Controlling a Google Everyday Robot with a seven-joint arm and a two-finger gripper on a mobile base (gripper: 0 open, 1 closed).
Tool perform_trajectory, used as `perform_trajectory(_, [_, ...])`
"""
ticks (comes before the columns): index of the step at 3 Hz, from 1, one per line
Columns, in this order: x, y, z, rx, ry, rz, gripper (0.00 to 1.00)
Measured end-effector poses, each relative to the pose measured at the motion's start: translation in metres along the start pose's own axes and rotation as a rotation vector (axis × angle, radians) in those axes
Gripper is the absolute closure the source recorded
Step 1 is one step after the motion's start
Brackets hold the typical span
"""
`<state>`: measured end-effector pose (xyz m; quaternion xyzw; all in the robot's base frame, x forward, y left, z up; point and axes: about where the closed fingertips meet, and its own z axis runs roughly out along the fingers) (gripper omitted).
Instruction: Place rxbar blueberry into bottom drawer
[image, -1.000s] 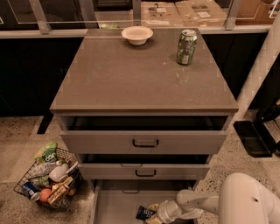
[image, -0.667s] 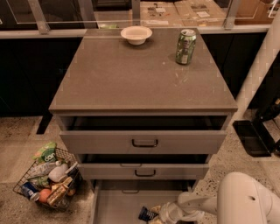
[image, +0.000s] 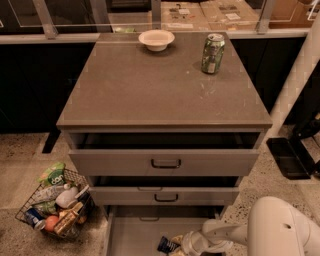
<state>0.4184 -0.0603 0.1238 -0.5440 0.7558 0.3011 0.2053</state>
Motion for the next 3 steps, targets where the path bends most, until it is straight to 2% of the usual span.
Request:
perform_trajectory(2, [-0.0003,0.0034,0.0033,-0.007,-0.001,0.001,0.14])
perform_trajectory(3, [-0.0004,0.0050,0.0049,-0.011,-0.002,0.002,0.00])
